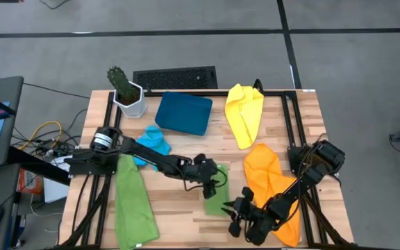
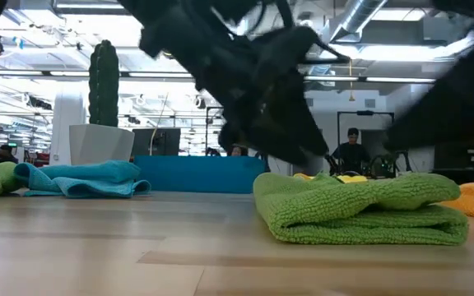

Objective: Fold microfiber towels
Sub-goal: Fold the right green towel

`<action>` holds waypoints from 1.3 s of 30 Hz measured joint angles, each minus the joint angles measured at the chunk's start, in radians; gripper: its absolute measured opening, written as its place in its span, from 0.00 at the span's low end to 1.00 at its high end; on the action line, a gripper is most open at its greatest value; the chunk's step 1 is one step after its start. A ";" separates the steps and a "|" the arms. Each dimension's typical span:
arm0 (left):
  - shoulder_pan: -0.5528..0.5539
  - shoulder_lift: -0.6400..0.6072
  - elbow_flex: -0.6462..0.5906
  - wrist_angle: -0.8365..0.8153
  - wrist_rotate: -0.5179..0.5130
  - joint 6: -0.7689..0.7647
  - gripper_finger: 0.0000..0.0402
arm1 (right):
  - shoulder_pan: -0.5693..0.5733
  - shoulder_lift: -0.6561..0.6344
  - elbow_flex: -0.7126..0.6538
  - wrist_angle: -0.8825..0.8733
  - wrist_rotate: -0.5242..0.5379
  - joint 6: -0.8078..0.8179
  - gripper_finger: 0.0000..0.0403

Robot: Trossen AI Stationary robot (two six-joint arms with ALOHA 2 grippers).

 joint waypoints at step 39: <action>0.184 0.010 0.094 0.099 0.149 0.156 0.44 | 0.043 0.048 -0.003 -0.124 -0.120 0.209 0.30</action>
